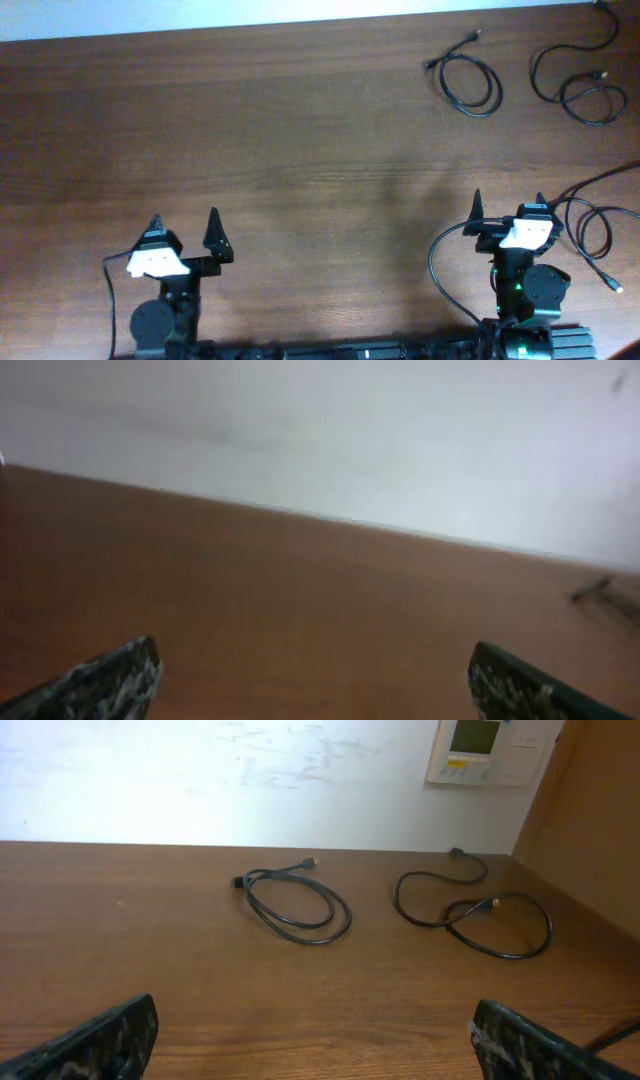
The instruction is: Untangle cables
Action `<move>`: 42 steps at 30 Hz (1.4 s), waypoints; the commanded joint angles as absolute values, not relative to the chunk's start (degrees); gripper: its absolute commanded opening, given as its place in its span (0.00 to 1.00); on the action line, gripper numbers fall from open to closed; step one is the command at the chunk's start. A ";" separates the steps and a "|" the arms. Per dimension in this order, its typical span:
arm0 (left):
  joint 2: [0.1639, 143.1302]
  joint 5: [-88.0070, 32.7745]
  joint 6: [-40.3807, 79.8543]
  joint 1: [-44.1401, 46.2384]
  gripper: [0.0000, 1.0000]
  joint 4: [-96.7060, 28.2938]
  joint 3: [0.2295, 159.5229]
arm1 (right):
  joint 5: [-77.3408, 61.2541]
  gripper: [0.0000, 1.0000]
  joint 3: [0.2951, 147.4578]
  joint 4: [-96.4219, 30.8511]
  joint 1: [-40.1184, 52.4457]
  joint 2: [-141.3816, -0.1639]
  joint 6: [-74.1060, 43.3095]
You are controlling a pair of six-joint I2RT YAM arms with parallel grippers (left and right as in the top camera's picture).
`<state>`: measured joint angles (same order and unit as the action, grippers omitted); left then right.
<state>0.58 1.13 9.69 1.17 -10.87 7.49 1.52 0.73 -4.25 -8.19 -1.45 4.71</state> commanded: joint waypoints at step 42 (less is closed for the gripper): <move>0.27 0.23 -9.72 1.06 0.99 -4.97 0.47 | 2.02 0.99 0.32 -4.49 -7.88 -1.23 4.69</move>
